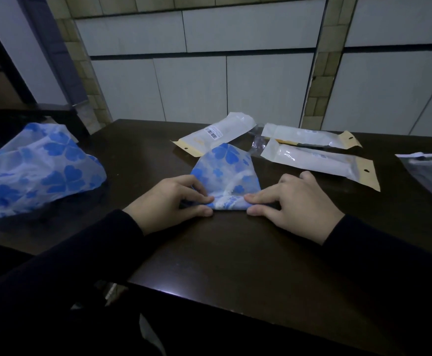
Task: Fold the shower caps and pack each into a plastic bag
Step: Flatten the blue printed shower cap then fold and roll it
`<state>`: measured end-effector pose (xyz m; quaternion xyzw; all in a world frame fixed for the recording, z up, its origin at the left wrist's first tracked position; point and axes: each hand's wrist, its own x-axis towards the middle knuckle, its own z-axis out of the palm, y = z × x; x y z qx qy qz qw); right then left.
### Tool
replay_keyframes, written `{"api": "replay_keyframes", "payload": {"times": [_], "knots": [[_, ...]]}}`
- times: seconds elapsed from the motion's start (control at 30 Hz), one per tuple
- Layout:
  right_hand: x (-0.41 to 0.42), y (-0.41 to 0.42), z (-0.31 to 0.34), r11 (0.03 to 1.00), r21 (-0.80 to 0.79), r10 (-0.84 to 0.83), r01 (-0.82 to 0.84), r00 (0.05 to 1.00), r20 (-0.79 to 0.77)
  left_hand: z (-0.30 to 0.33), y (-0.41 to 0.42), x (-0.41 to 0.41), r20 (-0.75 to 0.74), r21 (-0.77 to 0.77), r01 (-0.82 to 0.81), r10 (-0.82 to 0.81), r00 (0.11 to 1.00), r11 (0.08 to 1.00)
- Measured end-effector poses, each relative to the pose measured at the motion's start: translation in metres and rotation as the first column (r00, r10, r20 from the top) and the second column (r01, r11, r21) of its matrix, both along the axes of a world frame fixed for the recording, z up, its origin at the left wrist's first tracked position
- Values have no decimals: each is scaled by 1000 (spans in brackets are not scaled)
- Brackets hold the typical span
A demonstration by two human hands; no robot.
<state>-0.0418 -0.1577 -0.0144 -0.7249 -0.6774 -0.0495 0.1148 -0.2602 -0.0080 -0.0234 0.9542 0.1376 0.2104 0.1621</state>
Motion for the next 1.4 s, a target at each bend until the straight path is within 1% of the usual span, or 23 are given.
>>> {"api": "replay_keyframes", "payload": {"times": [0.17, 0.33, 0.47, 0.57, 0.7, 0.77, 0.93, 1.03, 1.1, 1.13, 1.2, 1.23, 1.33, 1.4], "knots": [[1, -5, 1, 1000, -16, -13, 13, 1000, -19, -2, -3, -2, 50, -5, -40, 40, 998, 999], [-3, -8, 0, 997, 72, 30, -35, 998, 61, 1, -5, -3, 34, 46, -42, 40, 999, 998], [-6, -9, 2, 991, 126, 45, -52, 997, 61, 9, -6, -3, -8, 60, -49, 49, 999, 997], [-10, -7, 2, 991, 131, 1, -3, 1000, 20, 10, -7, -1, -9, 47, -103, 103, 995, 994], [-11, -3, 0, 993, 85, -71, 81, 991, -117, 10, -8, 1, -39, 37, -193, 194, 980, 981], [-11, -2, -1, 990, 87, -96, 110, 984, -150, 12, -9, 2, -43, 24, -221, 222, 974, 975], [-13, -3, -1, 982, 115, -131, 150, 979, -156, 15, -12, 6, -58, 8, -292, 292, 955, 956], [-13, -3, -4, 976, 168, -128, 141, 988, -84, 18, -16, 8, -68, 29, -308, 310, 948, 951], [-11, -3, -4, 959, 254, -115, 126, 992, -57, 19, -18, 8, -100, 86, -303, 311, 945, 949], [-10, -2, -3, 948, 298, -96, 108, 994, -55, 19, -19, 8, -97, 147, -288, 303, 948, 946], [-9, -1, -3, 939, 342, -19, 25, 1000, -20, 16, -19, 10, -33, 287, -238, 258, 966, 928], [-8, 0, -3, 936, 351, 24, -26, 1000, 9, 15, -20, 11, -8, 309, -210, 224, 975, 927], [-9, -1, -3, 936, 334, 80, -111, 991, 105, 8, -22, 12, -13, 256, -100, 107, 994, 962], [-12, -4, 1, 960, 265, 57, -88, 991, 124, 5, -22, 12, -41, 187, -66, 75, 996, 980]]}}
